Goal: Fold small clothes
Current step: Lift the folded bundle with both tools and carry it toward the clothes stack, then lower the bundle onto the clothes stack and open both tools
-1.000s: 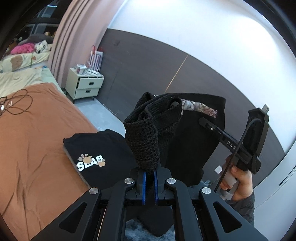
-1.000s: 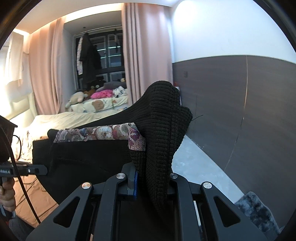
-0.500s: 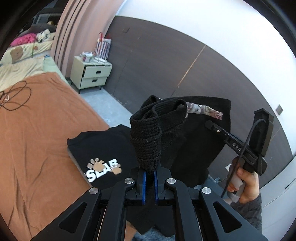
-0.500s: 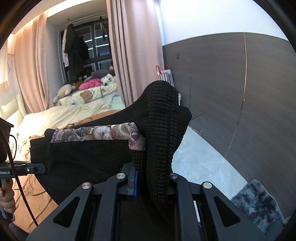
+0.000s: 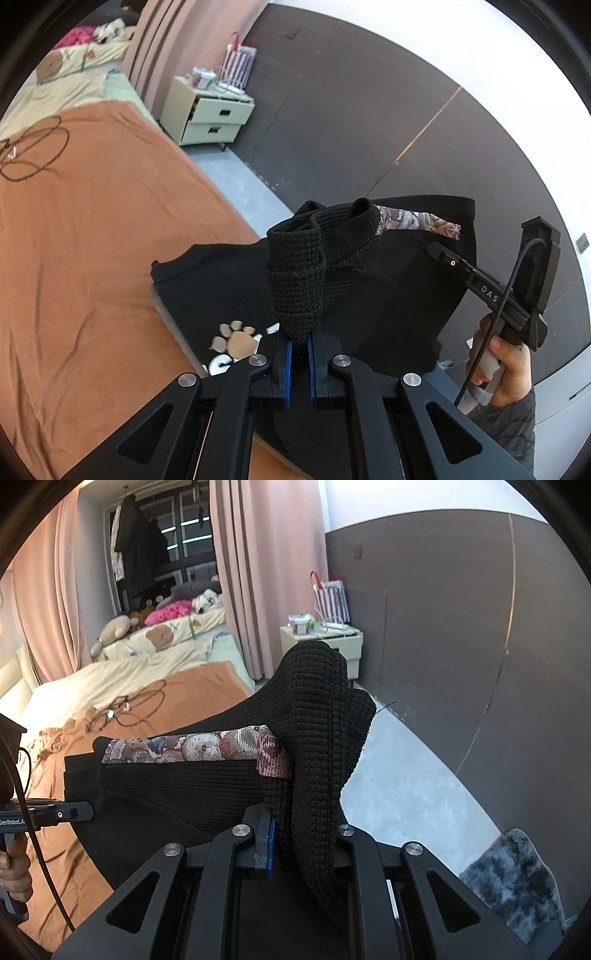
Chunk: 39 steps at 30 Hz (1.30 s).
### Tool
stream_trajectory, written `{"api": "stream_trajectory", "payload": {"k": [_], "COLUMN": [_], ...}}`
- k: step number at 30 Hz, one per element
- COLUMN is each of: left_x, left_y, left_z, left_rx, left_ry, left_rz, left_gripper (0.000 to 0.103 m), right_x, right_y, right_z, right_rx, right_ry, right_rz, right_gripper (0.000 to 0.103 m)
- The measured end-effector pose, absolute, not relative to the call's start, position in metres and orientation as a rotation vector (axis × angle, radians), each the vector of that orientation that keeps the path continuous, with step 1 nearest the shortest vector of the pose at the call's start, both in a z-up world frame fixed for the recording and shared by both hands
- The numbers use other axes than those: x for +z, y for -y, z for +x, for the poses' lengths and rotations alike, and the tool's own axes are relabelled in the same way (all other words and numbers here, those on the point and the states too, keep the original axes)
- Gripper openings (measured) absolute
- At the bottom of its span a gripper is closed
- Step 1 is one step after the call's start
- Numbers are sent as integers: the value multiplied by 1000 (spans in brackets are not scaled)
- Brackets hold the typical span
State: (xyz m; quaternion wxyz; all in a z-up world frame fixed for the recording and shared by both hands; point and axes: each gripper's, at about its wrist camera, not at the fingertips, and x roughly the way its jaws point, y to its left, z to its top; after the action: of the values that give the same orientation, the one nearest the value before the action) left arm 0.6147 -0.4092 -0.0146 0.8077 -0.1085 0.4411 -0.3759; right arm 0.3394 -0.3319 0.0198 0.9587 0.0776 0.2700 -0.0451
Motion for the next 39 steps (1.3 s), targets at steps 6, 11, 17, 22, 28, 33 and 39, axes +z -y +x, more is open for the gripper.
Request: {"api": "stream_trajectory", "payload": {"k": [6,11,17,22,28,33,39], "left_x": [-51,-77,-98,-93,-83,-89,-124], "left_y": [408,405,397,388,404,432,460], "left_z": [646,672,693,692,683,680,703], "left_rx": [-781,-733,-612,-591,-654,-751,-710], "left_ry": [-989,-1039,-1080,-1038,-961,-969,-1023], "left_rz": [-253,-277,-230,-210,-157,-100,-34], "left_gripper": [6,7,35,39,39,39,38], "right_x": [9,0,-7,25,32,6,-5], "right_y": [366,390,394,427,444,454,495], "right_z": [371,380,427,404,380,388,423], "right_rx": [-97,-118,-283,-262,-131,-72,-110], "right_ry": [-607,-653,-741,-662,-689,-791,-871], "right_rz": [148,157,79,161,175,97,126], "right_gripper": [11,12,45,54,51,26,20]}}
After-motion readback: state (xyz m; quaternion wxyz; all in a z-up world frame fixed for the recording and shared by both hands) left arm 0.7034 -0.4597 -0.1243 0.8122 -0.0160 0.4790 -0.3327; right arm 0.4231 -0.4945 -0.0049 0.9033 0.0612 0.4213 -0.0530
